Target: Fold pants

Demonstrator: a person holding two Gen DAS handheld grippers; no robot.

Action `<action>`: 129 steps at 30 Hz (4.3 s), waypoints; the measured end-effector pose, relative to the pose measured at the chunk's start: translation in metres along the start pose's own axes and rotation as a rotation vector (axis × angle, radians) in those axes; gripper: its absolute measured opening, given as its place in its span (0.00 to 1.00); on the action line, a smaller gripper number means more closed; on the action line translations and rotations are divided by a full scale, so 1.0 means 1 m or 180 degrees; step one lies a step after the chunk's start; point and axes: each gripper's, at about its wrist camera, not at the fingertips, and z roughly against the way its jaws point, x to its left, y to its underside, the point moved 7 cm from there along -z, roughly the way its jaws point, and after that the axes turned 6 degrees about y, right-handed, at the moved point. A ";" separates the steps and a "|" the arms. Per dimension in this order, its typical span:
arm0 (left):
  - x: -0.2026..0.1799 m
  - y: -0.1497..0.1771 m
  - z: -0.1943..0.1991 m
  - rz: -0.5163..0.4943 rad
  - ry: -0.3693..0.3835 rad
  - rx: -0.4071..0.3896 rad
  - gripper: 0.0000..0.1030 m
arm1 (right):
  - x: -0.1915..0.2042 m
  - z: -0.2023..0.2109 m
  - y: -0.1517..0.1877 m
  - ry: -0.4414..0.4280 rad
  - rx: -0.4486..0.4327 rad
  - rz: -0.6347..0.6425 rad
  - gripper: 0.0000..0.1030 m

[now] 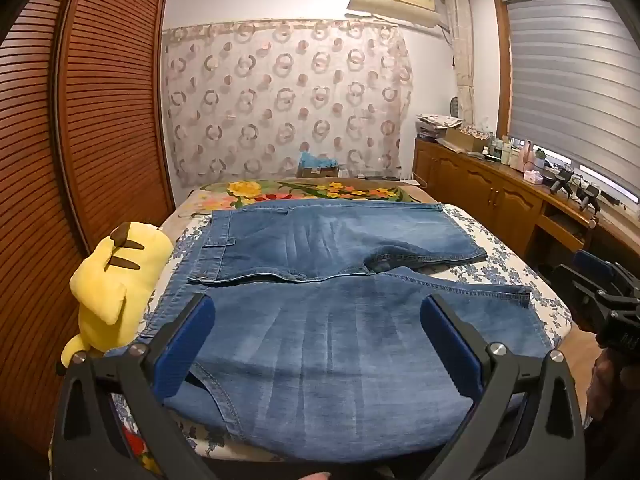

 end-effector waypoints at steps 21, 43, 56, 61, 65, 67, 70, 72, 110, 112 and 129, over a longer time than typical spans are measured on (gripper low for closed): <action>0.001 0.000 -0.001 -0.0007 -0.0009 -0.0003 1.00 | -0.001 0.000 0.001 -0.0002 0.0001 -0.0007 1.00; 0.000 0.000 0.000 -0.0016 -0.0010 -0.0016 1.00 | -0.001 0.000 0.001 -0.0003 -0.0007 -0.0014 1.00; 0.001 0.000 0.000 -0.0020 -0.0011 -0.0025 1.00 | -0.001 0.000 0.001 -0.0005 -0.0011 -0.0016 1.00; -0.002 -0.006 0.002 -0.0022 -0.0012 -0.0031 1.00 | -0.001 0.001 0.001 -0.0007 -0.0016 -0.0017 1.00; -0.003 -0.007 0.002 -0.0024 -0.0015 -0.0034 1.00 | -0.001 0.001 0.001 -0.0005 -0.0013 -0.0018 1.00; -0.003 -0.006 0.002 -0.0025 -0.0014 -0.0033 1.00 | -0.001 0.001 0.001 -0.0008 -0.0016 -0.0019 1.00; -0.003 -0.007 0.002 -0.0025 -0.0013 -0.0035 1.00 | -0.001 0.001 0.001 -0.0008 -0.0018 -0.0019 1.00; -0.003 -0.006 0.002 -0.0028 -0.0013 -0.0038 1.00 | -0.001 0.001 0.001 -0.0008 -0.0017 -0.0019 1.00; 0.047 0.018 -0.023 0.0163 -0.0047 0.0289 1.00 | -0.025 -0.021 0.025 0.0019 0.0294 0.0091 1.00; 0.052 0.024 -0.026 0.0175 -0.0045 0.0333 1.00 | -0.031 -0.028 0.030 0.0039 0.0360 0.0104 1.00; 0.157 0.066 -0.019 0.0546 -0.0422 0.0351 0.99 | -0.085 -0.070 0.081 0.0266 0.0838 0.0071 1.00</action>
